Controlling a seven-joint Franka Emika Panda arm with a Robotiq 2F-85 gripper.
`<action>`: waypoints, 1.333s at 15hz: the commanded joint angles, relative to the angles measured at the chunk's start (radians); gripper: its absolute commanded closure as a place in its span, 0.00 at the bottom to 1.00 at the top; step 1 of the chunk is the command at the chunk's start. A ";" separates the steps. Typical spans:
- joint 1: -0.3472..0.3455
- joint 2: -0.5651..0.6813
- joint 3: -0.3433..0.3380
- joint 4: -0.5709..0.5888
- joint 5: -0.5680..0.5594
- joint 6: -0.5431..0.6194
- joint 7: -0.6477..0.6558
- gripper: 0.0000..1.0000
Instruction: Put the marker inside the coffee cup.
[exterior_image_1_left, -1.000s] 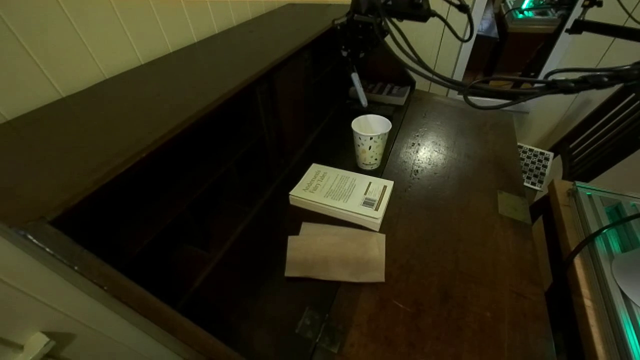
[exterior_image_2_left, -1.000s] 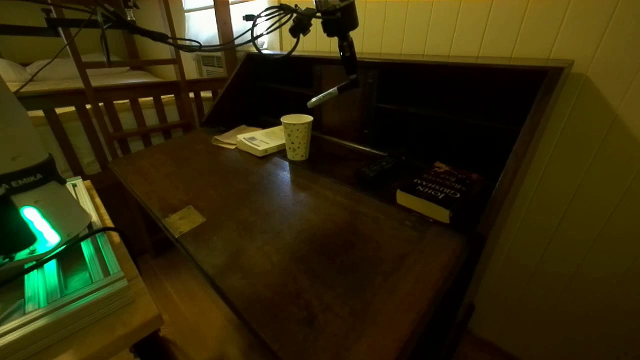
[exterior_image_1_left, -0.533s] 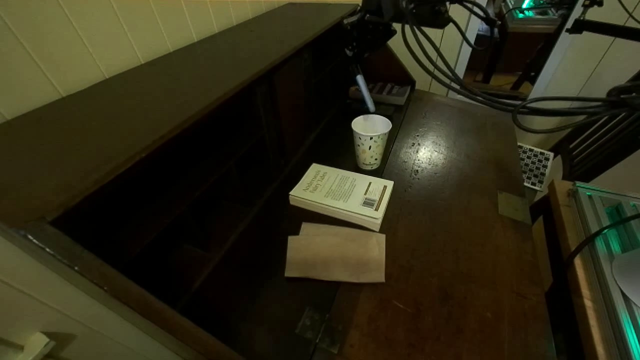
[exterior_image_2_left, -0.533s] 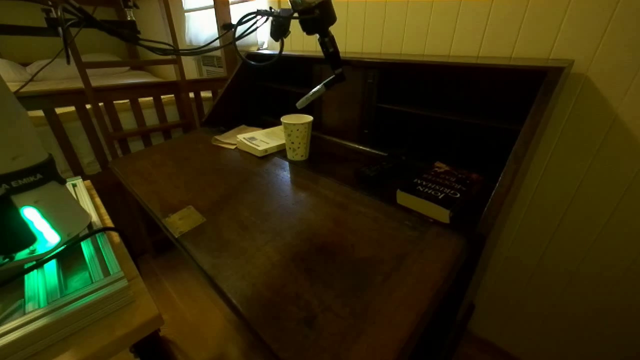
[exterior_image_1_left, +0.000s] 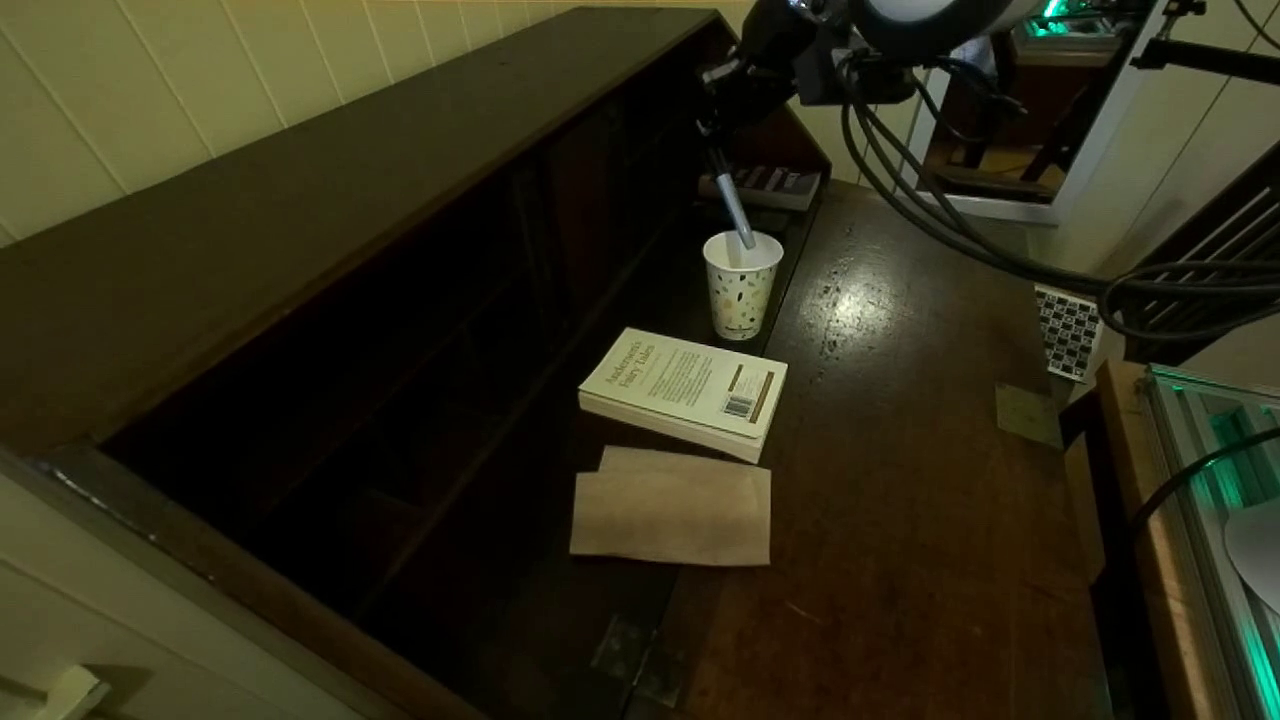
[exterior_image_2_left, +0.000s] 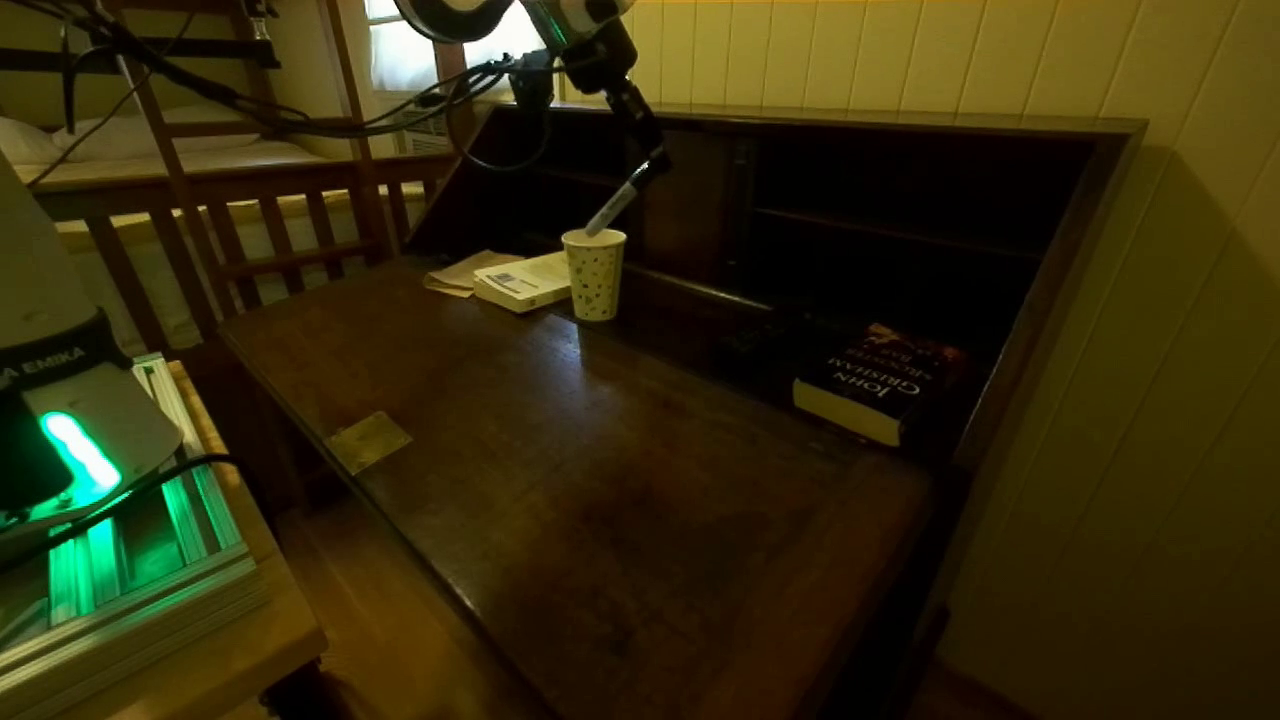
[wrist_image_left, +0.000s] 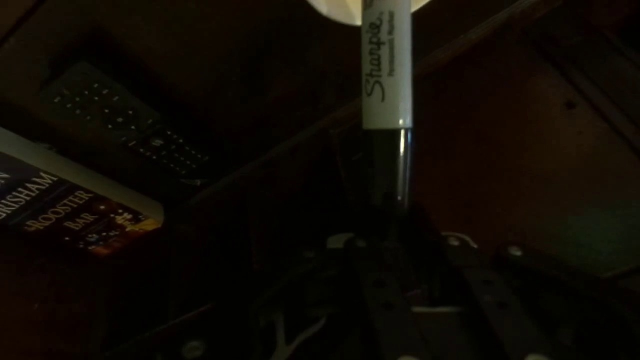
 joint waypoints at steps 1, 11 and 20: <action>0.003 -0.034 0.014 -0.086 -0.013 0.112 -0.053 0.95; 0.008 -0.020 0.035 -0.210 -0.006 0.370 -0.122 0.95; 0.019 0.027 0.052 -0.242 0.033 0.548 -0.117 0.95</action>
